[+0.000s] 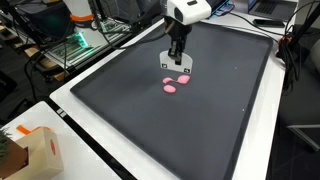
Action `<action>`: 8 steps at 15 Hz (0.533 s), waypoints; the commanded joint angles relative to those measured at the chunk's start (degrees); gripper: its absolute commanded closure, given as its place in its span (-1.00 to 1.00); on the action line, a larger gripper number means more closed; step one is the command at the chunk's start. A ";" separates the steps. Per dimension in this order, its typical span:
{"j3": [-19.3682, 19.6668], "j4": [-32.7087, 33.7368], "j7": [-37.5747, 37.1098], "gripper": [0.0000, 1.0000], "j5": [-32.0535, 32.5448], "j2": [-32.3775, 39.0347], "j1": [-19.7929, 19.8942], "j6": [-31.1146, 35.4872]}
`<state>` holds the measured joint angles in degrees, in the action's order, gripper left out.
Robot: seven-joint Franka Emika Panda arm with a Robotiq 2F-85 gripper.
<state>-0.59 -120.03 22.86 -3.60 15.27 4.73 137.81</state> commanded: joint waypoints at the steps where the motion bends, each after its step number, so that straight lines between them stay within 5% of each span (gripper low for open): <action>1: -0.51 -2.80 -4.91 0.98 2.90 -2.45 -2.38 0.58; 8: -1.09 -2.68 -13.30 0.98 6.38 -2.46 -6.44 0.94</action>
<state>-1.77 -120.73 13.75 -0.08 14.32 -0.44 137.81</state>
